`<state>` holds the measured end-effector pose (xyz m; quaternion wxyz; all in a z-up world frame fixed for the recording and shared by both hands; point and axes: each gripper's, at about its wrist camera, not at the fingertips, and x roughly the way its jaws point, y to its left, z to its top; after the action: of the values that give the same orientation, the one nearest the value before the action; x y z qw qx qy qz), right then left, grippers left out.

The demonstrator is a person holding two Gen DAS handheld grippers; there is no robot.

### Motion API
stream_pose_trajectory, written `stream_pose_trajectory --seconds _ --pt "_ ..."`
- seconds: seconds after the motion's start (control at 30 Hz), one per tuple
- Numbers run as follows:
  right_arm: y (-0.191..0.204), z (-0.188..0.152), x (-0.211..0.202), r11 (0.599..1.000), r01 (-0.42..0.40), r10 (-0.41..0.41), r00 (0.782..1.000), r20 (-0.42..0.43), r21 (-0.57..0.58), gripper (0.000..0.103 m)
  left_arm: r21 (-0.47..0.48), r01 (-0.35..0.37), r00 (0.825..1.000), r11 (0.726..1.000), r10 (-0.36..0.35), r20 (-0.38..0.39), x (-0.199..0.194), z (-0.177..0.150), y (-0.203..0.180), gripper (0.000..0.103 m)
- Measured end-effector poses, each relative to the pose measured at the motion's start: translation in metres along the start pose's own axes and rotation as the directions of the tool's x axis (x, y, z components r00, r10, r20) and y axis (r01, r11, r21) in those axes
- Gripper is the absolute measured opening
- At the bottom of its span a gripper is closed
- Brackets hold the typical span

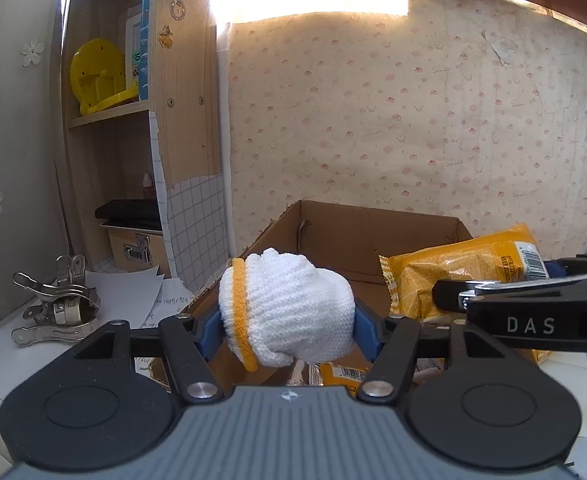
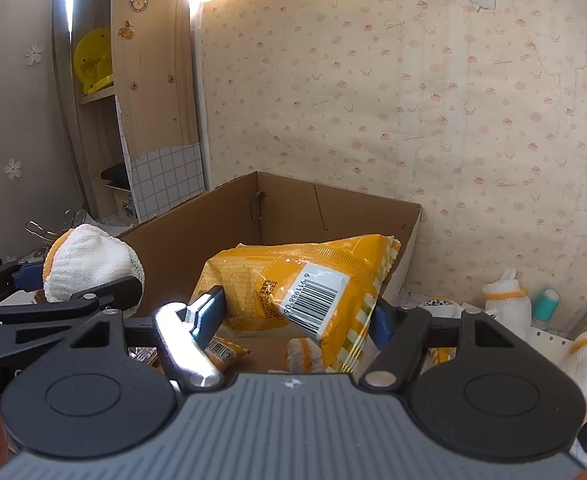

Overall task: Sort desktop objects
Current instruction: 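Carry the glove with left tool while right tool carries the chip bag over the box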

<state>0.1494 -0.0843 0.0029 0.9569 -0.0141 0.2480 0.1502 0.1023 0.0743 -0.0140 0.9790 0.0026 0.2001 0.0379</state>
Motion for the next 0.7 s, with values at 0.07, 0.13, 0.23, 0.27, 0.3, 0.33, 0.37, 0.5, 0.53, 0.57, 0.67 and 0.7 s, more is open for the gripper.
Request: stream_pose_trajectory --seconds 0.07,0.13,0.23,0.27,0.3,0.33,0.37,0.5,0.53,0.57,0.67,0.7 --pt "-0.001 0.004 0.007 1.0 0.004 -0.004 1.0 -0.003 0.0 0.07 -0.002 -0.002 1.0 1.0 0.002 -0.008 0.005 0.001 0.0 0.066" --pt "-0.001 0.006 0.012 1.0 0.005 -0.005 1.0 -0.007 -0.004 0.07 0.001 -0.007 1.0 1.0 0.007 -0.016 0.009 0.0 0.0 0.066" --pt "-0.003 0.008 0.019 1.0 0.007 -0.007 1.0 -0.013 0.0 0.07 0.003 -0.005 1.0 1.0 0.005 -0.026 0.012 -0.002 -0.001 0.066" --pt "-0.003 0.009 0.022 1.0 0.007 -0.006 1.0 -0.015 0.004 0.07 0.005 -0.004 1.0 1.0 0.004 -0.03 0.014 -0.003 -0.002 0.066" --pt "-0.004 0.009 0.024 1.0 0.007 -0.007 1.0 -0.018 0.005 0.07 0.006 -0.003 0.999 1.0 0.003 -0.033 0.014 -0.004 -0.002 0.066" --pt "-0.004 0.01 0.026 1.0 0.008 -0.008 1.0 -0.019 0.005 0.07 0.01 -0.002 0.999 1.0 0.002 -0.037 0.016 -0.005 -0.003 0.066" --pt "-0.005 0.01 0.028 1.0 0.009 -0.009 1.0 -0.021 0.005 0.07 0.013 -0.003 0.999 1.0 0.004 -0.04 0.017 -0.005 -0.004 0.066" --pt "-0.007 0.012 0.036 1.0 0.018 -0.018 0.999 -0.029 0.004 0.07 0.017 -0.008 0.999 1.0 0.009 -0.051 0.024 -0.007 -0.006 0.066" --pt "-0.008 0.013 0.038 1.0 0.023 -0.022 0.999 -0.032 0.003 0.07 0.021 -0.011 0.999 1.0 0.012 -0.052 0.025 -0.007 -0.007 0.066" --pt "-0.008 0.013 0.04 1.0 0.025 -0.025 0.999 -0.033 0.002 0.07 0.022 -0.013 0.998 1.0 0.014 -0.053 0.026 -0.007 -0.007 0.066" --pt "-0.01 0.014 0.047 1.0 0.025 -0.025 0.999 -0.04 0.007 0.07 0.024 -0.019 0.998 1.0 0.02 -0.057 0.03 -0.007 -0.007 0.066" --pt "-0.01 0.015 0.049 1.0 0.025 -0.024 0.999 -0.042 0.005 0.07 0.025 -0.02 0.998 1.0 0.021 -0.06 0.031 -0.007 -0.007 0.066"
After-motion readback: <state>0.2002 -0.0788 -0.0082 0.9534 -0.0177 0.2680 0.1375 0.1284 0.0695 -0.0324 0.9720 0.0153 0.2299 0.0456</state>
